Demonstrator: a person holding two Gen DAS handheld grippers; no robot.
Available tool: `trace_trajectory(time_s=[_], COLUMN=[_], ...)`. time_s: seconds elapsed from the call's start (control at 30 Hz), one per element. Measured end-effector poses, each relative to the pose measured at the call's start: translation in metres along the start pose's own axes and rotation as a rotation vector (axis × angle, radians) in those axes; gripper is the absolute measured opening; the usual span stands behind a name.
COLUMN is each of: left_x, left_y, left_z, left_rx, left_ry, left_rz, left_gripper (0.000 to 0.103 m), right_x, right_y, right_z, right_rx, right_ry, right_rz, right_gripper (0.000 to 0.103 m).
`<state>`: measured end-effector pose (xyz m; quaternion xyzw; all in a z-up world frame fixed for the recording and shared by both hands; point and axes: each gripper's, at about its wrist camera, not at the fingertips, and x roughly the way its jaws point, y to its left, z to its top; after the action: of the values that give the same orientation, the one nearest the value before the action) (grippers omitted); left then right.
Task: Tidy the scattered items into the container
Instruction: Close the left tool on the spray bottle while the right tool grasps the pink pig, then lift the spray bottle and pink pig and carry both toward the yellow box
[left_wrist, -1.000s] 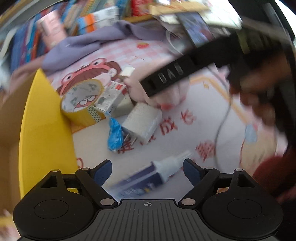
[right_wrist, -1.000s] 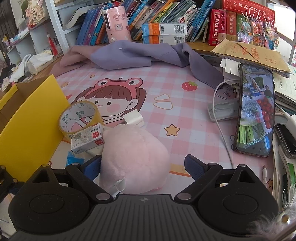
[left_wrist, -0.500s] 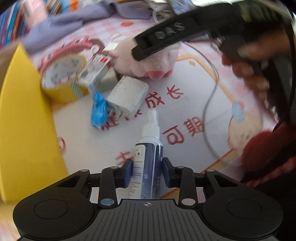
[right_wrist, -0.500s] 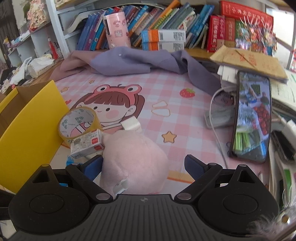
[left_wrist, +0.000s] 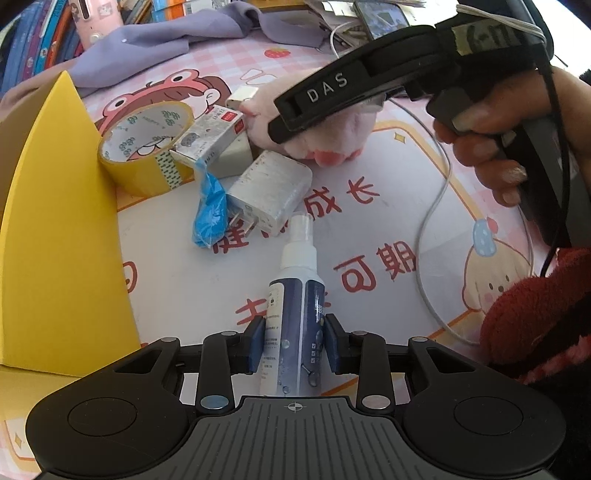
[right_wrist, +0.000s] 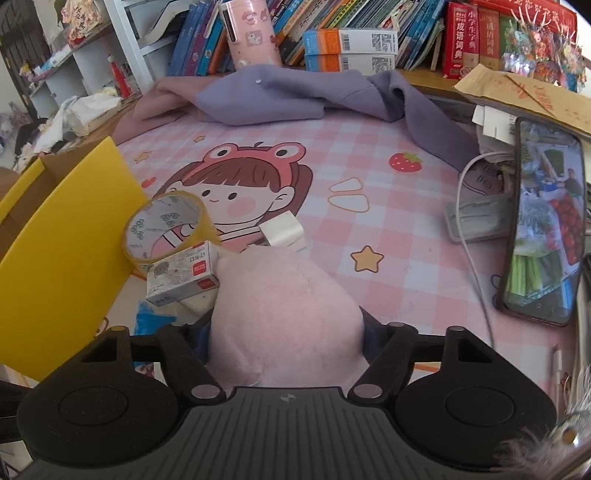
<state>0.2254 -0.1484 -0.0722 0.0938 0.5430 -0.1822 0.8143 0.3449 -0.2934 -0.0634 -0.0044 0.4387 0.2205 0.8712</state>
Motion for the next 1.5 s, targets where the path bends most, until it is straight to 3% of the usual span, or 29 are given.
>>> trace_trajectory(time_s=[0.23, 0.43, 0.87, 1.2, 1.5], left_x=[-0.009, -0.023, -0.049, -0.082, -0.117], left_y=[0.004, 0.003, -0.002, 0.009, 0.026], left_z=[-0.003, 0.001, -0.016, -0.055, -0.117], left_rx=[-0.077, -0.101, -0.121, -0.054, -0.053], left_ry=[-0.047, -0.104, -0.219, -0.286, -0.31], left_rz=[-0.021, -0.044, -0.123, -0.158, -0.175], left_gripper=[0.031, 0.031, 0.031, 0.031, 0.031], right_x=[-0.029, -0.051, -0.1, -0.133, -0.153], right_y=[-0.007, -0.011, 0.016, 0.064, 0.134], right_z=[-0.007, -0.017, -0.052, -0.083, -0.118], right_rx=[0.044, 0.084, 0.036, 0.074, 0.066], right_ry=[-0.061, -0.059, -0.097, -0.146, -0.153], right_rz=[-0.027, -0.046, -0.114, -0.18, -0.201], right_gripper=[0.064, 0.064, 0.065, 0.065, 0.065])
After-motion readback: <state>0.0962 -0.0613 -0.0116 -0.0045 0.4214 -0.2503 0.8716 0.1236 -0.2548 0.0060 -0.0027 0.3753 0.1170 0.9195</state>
